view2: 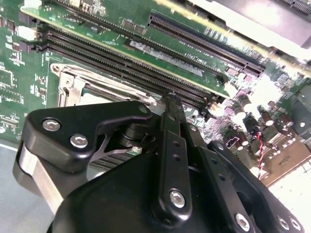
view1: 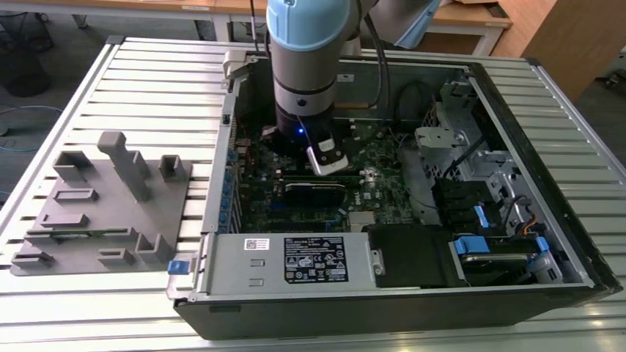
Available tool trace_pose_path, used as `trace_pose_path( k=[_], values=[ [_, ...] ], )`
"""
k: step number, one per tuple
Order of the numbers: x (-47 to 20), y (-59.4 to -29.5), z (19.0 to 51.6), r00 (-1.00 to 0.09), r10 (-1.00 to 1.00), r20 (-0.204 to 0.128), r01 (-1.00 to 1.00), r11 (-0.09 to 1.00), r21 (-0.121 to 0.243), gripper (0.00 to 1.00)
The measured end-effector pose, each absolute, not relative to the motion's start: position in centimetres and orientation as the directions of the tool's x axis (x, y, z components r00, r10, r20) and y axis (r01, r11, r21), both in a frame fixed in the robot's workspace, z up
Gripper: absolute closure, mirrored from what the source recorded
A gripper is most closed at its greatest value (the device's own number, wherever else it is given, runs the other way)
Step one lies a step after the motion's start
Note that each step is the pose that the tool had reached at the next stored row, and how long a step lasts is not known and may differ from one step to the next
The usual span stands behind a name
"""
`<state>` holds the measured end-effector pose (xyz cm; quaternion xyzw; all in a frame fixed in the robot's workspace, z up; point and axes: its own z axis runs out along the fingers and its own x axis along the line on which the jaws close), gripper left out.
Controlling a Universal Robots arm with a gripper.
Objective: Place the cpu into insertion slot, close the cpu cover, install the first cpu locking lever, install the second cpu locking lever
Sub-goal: 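Install the second cpu locking lever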
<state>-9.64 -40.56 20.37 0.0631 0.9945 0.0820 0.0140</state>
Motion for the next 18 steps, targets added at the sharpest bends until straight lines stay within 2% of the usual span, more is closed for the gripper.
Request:
trace_pose_path(
  k=[8,18],
  values=[
    [-9.64,-40.7,20.32,-0.992,0.128,-0.013,0.123,0.972,0.199,0.9],
    [-9.66,-40.72,20.08,-0.992,0.128,-0.013,0.123,0.972,0.201,0.9]
  ],
)
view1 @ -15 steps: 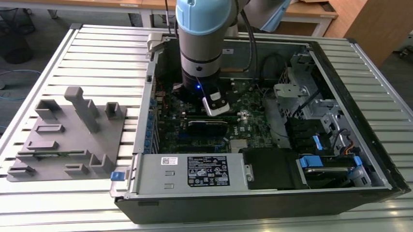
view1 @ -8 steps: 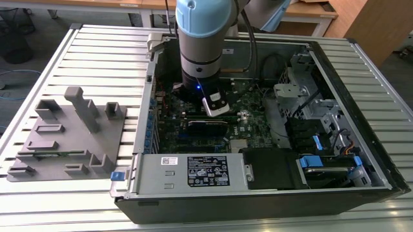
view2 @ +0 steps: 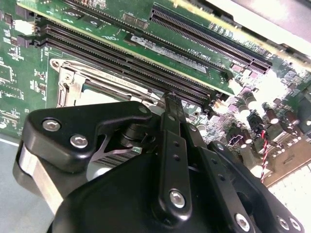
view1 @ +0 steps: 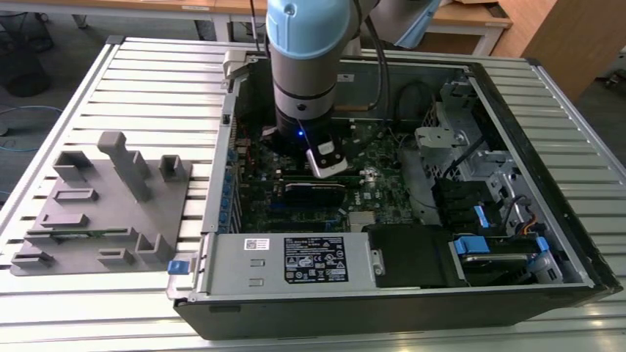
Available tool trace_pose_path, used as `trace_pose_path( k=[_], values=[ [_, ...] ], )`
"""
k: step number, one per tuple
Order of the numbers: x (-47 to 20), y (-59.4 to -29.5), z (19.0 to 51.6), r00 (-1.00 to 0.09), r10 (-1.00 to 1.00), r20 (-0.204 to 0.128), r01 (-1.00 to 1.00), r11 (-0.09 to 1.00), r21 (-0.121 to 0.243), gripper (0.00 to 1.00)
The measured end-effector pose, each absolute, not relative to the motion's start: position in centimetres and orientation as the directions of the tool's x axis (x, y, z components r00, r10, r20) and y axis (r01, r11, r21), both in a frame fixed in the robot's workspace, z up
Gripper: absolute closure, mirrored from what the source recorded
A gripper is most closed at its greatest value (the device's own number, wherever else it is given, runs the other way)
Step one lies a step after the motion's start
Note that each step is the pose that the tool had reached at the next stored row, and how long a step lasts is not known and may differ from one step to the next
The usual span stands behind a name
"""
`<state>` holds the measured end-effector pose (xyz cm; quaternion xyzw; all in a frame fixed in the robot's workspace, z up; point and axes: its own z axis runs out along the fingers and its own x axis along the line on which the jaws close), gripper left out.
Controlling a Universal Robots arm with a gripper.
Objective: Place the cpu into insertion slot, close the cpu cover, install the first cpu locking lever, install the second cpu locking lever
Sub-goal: 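Install the second cpu locking lever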
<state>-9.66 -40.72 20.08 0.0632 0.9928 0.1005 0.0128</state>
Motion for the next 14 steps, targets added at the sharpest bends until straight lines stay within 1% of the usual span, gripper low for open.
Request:
trace_pose_path(
  k=[14],
  values=[
    [-9.8,-40.68,19.63,-0.992,0.128,-0.012,0.123,0.97,0.209,0.9]
  ],
)
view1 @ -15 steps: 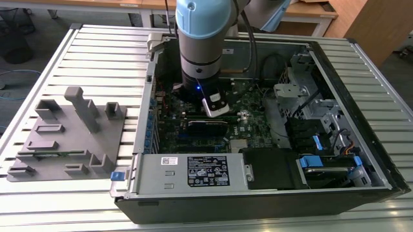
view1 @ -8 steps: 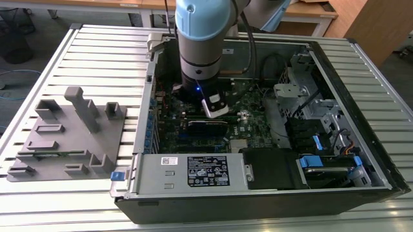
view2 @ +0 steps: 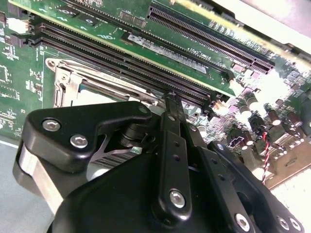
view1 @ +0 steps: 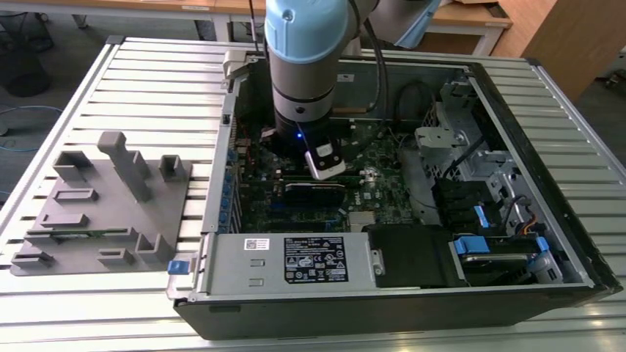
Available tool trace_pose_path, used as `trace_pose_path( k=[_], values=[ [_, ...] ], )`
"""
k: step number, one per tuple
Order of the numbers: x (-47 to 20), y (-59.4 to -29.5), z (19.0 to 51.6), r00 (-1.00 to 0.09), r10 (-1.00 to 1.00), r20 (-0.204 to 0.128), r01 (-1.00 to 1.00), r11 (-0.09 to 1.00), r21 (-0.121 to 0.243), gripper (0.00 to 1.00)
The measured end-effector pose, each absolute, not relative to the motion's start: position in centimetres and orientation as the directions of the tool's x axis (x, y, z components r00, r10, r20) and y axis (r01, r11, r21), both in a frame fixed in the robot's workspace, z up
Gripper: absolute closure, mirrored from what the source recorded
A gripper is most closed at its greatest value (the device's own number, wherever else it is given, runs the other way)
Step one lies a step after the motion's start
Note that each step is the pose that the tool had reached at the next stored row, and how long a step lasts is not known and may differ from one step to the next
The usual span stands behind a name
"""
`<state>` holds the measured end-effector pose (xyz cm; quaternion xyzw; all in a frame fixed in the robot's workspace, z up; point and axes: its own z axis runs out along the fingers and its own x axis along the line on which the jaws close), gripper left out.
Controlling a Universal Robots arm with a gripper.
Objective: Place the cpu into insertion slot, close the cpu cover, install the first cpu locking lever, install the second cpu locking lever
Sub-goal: 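Install the second cpu locking lever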
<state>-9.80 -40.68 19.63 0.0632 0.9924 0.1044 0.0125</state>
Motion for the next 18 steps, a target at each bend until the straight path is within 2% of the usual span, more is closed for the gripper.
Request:
trace_pose_path(
  k=[18],
  values=[
    [-10.13,-40.59,19.34,-0.992,0.128,-0.011,0.123,0.969,0.213,0.9]
  ],
)
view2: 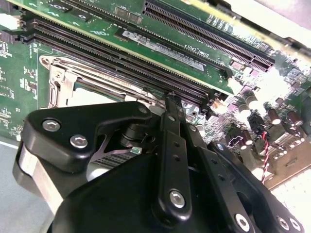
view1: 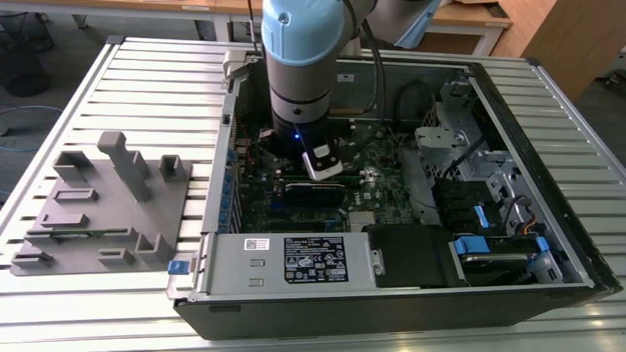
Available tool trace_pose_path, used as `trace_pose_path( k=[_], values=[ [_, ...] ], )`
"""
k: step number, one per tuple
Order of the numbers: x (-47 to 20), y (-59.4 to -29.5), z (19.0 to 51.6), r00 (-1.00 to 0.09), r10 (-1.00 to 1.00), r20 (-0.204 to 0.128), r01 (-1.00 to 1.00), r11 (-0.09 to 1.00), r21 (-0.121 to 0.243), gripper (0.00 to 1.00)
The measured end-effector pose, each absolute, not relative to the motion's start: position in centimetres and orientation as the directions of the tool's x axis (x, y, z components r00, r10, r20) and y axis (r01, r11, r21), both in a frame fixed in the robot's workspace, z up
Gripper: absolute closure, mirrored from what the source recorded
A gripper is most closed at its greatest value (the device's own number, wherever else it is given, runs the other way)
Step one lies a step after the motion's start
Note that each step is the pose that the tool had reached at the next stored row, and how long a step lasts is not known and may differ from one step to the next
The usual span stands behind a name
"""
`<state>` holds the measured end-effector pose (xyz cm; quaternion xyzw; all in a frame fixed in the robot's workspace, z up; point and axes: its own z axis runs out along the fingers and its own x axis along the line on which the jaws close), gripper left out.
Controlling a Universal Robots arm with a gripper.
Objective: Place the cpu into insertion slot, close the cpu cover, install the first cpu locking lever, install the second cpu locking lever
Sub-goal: 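Install the second cpu locking lever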
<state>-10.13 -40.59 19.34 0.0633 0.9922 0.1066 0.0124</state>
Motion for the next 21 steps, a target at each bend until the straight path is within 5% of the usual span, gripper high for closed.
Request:
trace_pose_path(
  k=[21],
  values=[
    [-10.51,-40.03,19.26,-0.992,0.128,-0.011,0.123,0.969,0.214,0.9]
  ],
)
